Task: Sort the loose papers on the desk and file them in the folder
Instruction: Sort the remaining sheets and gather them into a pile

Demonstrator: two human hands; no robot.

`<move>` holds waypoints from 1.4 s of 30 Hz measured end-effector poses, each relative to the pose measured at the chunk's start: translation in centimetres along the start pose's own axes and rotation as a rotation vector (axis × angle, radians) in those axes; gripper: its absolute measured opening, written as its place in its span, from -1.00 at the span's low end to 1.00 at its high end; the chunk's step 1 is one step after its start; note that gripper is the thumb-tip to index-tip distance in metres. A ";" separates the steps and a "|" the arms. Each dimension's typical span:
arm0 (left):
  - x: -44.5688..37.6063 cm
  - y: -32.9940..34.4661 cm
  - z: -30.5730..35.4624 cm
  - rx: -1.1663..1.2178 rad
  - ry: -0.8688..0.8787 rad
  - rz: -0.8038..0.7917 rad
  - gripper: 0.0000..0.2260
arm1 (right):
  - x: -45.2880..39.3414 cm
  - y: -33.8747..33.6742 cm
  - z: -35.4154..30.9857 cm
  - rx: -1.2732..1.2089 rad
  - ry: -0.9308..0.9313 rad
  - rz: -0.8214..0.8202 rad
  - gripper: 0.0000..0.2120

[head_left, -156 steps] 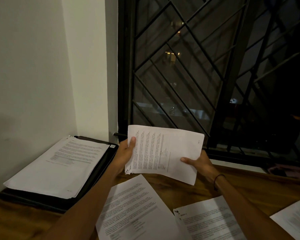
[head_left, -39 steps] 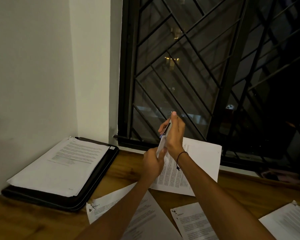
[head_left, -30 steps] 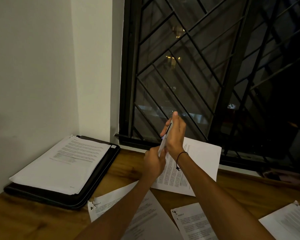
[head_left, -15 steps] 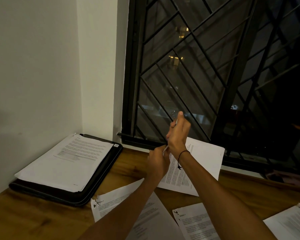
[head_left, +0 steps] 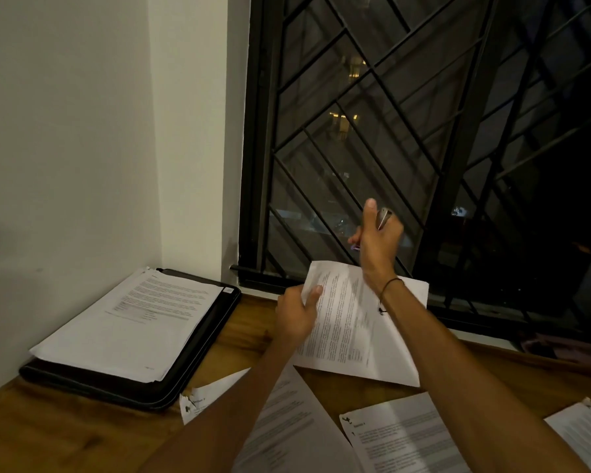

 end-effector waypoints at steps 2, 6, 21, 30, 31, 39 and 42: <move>0.0 -1.1 -0.2 0.041 -0.010 -0.008 -0.75 | -0.7 -1.2 0.5 0.346 -0.048 -0.169 -0.63; -0.7 -3.7 -0.4 0.060 -0.038 -0.069 -0.76 | -0.8 -2.2 3.5 1.067 -0.031 -0.621 -0.79; -5.3 -15.6 -1.3 -0.400 -0.078 -0.074 -0.51 | 4.1 1.5 9.6 0.697 0.484 -0.834 -0.81; 0.3 -22.4 -6.2 -0.479 -0.206 0.305 -0.54 | 7.2 6.0 13.5 0.354 0.703 -0.651 -0.77; 1.2 -23.2 -6.9 -0.453 -0.237 0.292 -0.60 | 7.3 6.5 13.7 0.338 0.706 -0.625 -0.80; 5.5 -28.3 -12.5 -0.269 -0.478 0.163 -0.63 | 10.2 15.4 16.1 0.085 0.793 -0.562 -0.79; 6.6 -30.0 -13.0 -0.204 -0.527 0.154 -0.73 | 12.2 19.8 16.4 0.043 0.845 -0.575 -0.70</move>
Point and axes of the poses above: each hand's wrist, its own x-axis away from the middle knuckle, its own y-axis out of the palm, z = x × y, the point moved 6 cm from there along -x, towards the middle knuckle, and after that the axes turned 14 degrees about -z, right-handed, at the moved point
